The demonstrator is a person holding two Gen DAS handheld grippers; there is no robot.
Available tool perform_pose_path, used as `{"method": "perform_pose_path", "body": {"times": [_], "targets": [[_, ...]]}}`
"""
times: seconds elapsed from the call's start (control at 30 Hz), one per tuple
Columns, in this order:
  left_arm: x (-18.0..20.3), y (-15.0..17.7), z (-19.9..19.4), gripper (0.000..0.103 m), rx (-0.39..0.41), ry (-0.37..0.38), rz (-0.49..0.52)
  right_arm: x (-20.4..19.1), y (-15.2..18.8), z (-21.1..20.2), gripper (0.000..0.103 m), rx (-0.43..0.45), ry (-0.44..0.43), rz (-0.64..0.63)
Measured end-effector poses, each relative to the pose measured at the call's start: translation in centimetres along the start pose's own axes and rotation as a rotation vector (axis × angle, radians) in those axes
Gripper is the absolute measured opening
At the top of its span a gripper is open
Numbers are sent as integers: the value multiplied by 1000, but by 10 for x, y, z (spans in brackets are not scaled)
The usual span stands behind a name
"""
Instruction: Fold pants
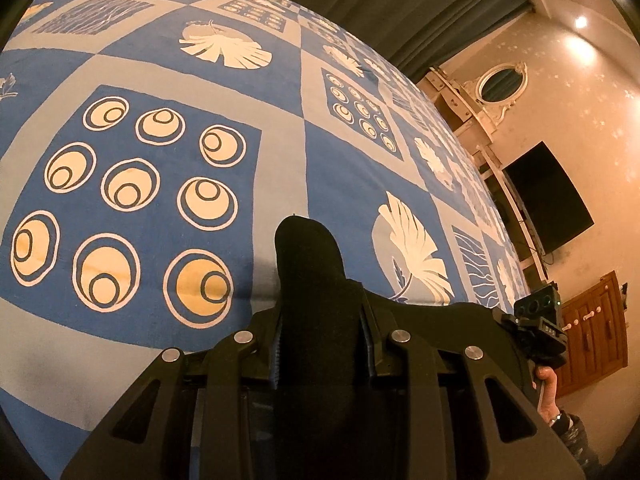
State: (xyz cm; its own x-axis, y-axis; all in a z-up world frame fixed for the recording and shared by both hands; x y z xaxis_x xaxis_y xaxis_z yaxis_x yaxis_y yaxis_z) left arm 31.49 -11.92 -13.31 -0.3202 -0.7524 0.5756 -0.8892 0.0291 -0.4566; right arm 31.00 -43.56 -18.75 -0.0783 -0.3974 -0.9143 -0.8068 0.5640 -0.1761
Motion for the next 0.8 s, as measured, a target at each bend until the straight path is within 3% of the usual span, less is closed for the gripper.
{"method": "perform_pose_path", "body": {"times": [0.3,0.47,0.8], "targets": [[-5,2,2,37,-5,69,-38,7,3,-4,21,5,-23,20],[-1,2,1,41,-1,64,-17,14,4,-10,22,2,-35,38],[0,4,-7,57,23,79,-28,15,4,-22,44,18,-63,65]]}}
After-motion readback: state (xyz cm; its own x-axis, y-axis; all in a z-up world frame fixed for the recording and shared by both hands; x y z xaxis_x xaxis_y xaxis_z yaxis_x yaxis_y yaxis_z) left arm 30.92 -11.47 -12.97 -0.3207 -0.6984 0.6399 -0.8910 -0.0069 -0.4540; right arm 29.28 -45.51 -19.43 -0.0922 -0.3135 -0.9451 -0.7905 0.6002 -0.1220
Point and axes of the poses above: each gripper's, at about its wrist camera, not at the fingertips, and z roughly the way its jaws point, x to its right, y to its underside, the point moved 9 cm from there along z, roughly the way its jaws point, and after that the axes turned 1 degree about -x, right-handed, at the moved point
